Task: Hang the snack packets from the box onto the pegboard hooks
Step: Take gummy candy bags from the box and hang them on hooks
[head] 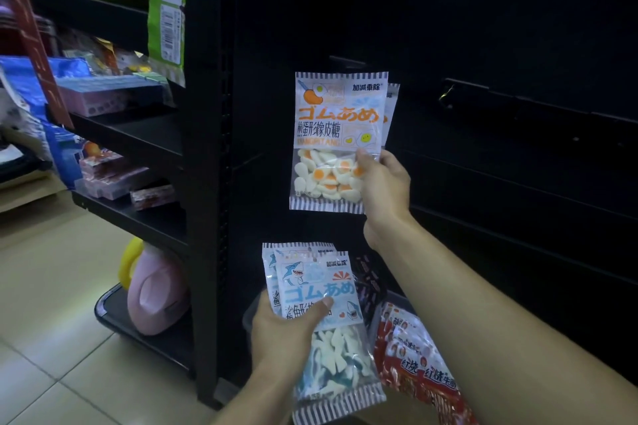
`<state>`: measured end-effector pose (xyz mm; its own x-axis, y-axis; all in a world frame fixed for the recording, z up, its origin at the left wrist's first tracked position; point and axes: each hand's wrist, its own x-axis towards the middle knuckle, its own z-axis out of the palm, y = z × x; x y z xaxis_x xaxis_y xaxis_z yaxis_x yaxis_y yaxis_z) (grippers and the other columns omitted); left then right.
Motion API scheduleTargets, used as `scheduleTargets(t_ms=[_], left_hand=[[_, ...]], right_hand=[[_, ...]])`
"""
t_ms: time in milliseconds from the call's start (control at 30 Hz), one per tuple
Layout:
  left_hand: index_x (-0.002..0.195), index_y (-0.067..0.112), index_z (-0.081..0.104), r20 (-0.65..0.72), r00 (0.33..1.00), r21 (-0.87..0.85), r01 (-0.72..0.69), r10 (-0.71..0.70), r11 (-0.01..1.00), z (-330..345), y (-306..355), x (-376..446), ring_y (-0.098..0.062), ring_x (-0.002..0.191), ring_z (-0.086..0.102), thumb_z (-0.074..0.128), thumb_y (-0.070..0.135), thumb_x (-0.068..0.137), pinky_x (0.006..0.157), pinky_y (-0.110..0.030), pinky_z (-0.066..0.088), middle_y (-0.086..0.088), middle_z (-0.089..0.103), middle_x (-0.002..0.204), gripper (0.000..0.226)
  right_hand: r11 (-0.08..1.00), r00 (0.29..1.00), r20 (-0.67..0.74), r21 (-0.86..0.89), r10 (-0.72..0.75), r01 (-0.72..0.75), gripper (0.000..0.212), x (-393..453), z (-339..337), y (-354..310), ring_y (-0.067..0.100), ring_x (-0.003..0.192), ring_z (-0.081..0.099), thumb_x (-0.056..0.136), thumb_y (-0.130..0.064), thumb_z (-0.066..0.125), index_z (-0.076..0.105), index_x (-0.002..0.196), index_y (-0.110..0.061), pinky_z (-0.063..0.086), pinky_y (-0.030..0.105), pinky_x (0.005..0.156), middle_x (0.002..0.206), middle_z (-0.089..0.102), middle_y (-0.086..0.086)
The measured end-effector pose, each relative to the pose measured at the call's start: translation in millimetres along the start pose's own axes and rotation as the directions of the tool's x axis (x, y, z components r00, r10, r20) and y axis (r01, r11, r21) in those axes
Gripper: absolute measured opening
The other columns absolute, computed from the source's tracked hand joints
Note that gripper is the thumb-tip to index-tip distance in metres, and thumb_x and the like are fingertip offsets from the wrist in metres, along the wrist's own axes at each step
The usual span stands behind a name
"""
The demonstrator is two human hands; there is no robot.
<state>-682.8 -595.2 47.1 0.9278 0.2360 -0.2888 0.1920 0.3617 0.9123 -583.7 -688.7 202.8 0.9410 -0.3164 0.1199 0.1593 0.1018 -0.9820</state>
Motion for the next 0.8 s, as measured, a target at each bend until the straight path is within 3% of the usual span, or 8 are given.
scheduleTargets(t_ms=[100,233,567,800], left_hand=[[0.112,0.024,0.064,-0.011,1.0,0.007,-0.014,0.014,1.0,-3,1,3,-0.022,0.075,0.082,0.094,0.014,0.076,0.073,-0.042,0.066,0.002,0.083,0.088,0.048],[0.113,0.025,0.064,-0.007,1.0,0.016,-0.018,0.018,1.0,-5,1,7,-0.023,0.081,0.083,0.095,0.016,0.076,0.082,-0.051,0.066,0.002,0.083,0.093,0.05],[0.112,0.024,0.063,-0.01,1.0,0.012,0.004,-0.004,1.0,0,2,5,-0.023,0.075,0.082,0.093,0.016,0.077,0.074,-0.045,0.066,0.0,0.083,0.089,0.047],[0.112,0.024,0.063,-0.011,1.0,0.01,0.009,-0.009,1.0,2,2,4,-0.023,0.075,0.082,0.095,0.016,0.076,0.078,-0.048,0.067,0.002,0.083,0.086,0.049]], right_hand=[[0.999,1.0,-0.013,0.027,0.019,-0.019,0.009,-1,-1,7,0.028,0.104,0.075,0.102,-0.023,0.065,0.073,0.104,-0.019,0.061,0.045,0.095,0.107,0.079,0.006],[0.997,0.999,-0.025,0.077,0.02,-0.018,0.01,-2,-2,11,0.028,0.102,0.076,0.101,-0.023,0.066,0.074,0.102,-0.018,0.059,0.052,0.097,0.104,0.08,0.006],[0.992,0.999,-0.045,0.122,-0.026,0.031,0.011,-9,-1,0,0.025,0.101,0.077,0.103,-0.021,0.064,0.073,0.105,-0.017,0.06,0.046,0.097,0.104,0.08,0.004],[0.993,1.0,-0.021,0.118,0.009,-0.007,0.011,-8,-3,-1,0.028,0.101,0.077,0.102,-0.022,0.065,0.074,0.103,-0.017,0.06,0.052,0.096,0.103,0.08,0.006]])
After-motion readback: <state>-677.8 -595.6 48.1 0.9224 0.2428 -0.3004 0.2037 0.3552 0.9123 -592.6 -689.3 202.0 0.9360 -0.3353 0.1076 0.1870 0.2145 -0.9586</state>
